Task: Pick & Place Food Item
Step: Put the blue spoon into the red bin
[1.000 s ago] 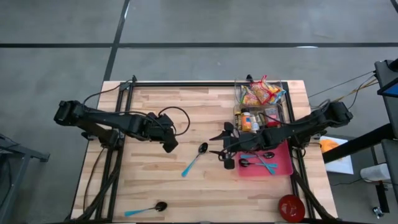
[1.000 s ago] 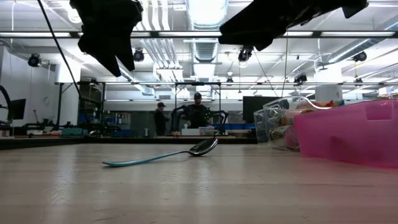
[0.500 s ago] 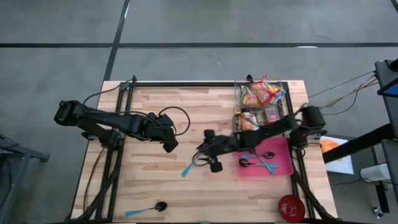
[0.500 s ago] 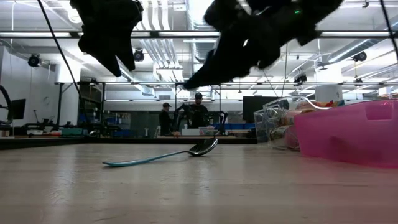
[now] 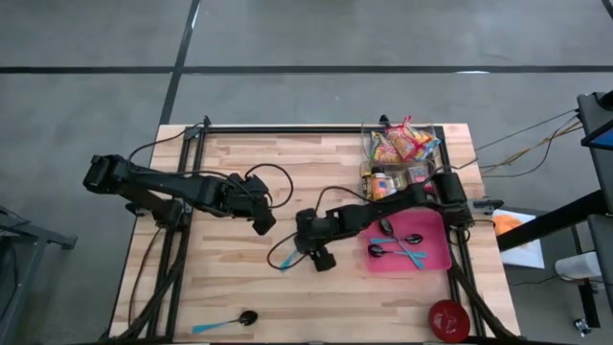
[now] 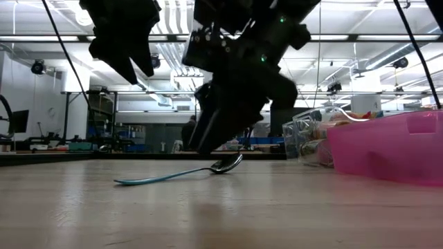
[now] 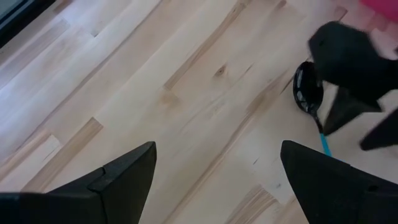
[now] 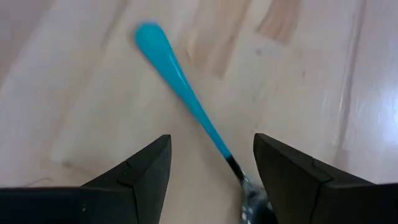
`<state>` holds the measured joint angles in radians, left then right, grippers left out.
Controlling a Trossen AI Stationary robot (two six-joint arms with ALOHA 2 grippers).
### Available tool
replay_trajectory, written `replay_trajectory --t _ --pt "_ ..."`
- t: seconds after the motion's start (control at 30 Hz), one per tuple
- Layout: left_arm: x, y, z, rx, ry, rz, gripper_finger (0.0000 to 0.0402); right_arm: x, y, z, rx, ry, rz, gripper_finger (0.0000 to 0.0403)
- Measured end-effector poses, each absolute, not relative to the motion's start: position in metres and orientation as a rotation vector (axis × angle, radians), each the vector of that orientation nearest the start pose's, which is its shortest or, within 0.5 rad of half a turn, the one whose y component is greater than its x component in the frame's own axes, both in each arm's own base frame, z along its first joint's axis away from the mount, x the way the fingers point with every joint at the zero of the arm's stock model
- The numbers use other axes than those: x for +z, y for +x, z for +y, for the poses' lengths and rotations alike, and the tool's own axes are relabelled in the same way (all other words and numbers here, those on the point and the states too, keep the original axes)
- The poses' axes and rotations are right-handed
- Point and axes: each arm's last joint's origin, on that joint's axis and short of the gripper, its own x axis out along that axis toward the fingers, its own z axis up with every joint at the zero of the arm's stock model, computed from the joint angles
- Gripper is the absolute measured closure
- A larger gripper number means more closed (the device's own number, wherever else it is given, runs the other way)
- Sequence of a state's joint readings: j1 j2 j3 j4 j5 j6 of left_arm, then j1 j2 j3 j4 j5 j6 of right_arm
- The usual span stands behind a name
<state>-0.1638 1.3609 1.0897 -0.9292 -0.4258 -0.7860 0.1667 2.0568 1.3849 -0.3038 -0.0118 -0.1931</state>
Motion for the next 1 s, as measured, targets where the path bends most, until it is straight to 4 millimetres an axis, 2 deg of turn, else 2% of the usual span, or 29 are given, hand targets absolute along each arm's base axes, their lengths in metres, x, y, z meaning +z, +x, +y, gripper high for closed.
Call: replay_trajectory --t 0.17,0.33,0.7,1.0 --pt "0.267 0.251 -0.029 0.647 -0.353 0.958 0.0053 0.146 0.421 0.065 0.263 -0.283 0.975 0.0177" --pt "0.267 0.251 -0.029 0.647 -0.353 0.958 0.0053 0.139 0.417 0.06 0.247 -0.231 1.0 0.0177" --pt "0.267 0.251 -0.029 0.647 -0.353 0.958 0.0053 0.126 0.411 0.057 0.249 -0.214 0.977 0.0177" --pt "0.267 0.251 -0.029 0.647 -0.353 0.958 0.0053 0.124 0.41 0.057 0.238 -0.19 0.981 0.0178"
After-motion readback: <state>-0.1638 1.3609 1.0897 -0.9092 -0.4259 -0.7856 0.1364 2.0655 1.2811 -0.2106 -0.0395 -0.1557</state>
